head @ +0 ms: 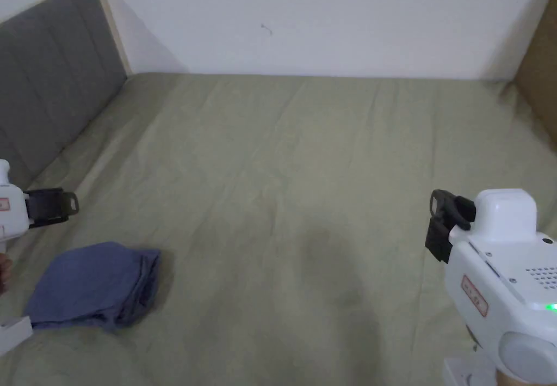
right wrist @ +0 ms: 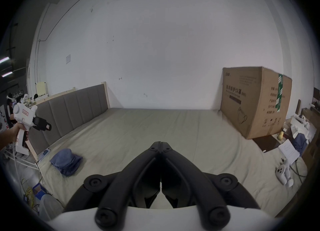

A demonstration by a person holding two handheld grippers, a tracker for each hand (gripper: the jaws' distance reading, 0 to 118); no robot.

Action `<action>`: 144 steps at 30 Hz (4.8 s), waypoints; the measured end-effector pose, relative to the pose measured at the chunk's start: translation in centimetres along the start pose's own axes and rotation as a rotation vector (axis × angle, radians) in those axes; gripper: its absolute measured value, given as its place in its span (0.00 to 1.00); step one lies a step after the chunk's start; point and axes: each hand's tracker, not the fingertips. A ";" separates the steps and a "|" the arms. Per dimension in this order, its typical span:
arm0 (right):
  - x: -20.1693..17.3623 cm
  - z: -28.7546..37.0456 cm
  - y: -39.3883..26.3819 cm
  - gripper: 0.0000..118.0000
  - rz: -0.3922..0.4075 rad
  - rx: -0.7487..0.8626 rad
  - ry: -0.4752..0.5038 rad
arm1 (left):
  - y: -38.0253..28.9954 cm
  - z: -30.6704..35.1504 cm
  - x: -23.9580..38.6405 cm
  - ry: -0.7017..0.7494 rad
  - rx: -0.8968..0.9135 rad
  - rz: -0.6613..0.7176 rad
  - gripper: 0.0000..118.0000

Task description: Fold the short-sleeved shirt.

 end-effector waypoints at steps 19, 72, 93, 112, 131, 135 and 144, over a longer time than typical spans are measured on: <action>4.3 8.7 7.6 0.00 0.103 0.248 -0.134 | -4.6 15.1 22.6 -0.109 0.660 -0.158 0.68; 7.2 10.6 5.7 0.00 0.091 0.256 -0.232 | -11.8 13.4 30.5 -0.217 0.696 -0.295 0.00; 7.0 10.8 5.9 0.00 0.094 0.260 -0.230 | -11.5 13.6 29.9 -0.209 0.696 -0.279 0.00; 7.0 10.9 6.0 0.43 0.105 0.258 -0.246 | -11.5 13.6 30.0 -0.187 0.697 -0.288 0.36; 6.9 11.0 6.1 1.00 0.067 0.256 -0.242 | -11.8 14.2 30.0 -0.171 0.738 -0.300 1.00; 7.0 11.0 6.1 1.00 0.061 0.257 -0.243 | -11.8 14.2 30.0 -0.170 0.740 -0.307 1.00; 7.0 10.9 6.1 1.00 0.069 0.255 -0.246 | -11.8 14.2 30.1 -0.162 0.737 -0.310 1.00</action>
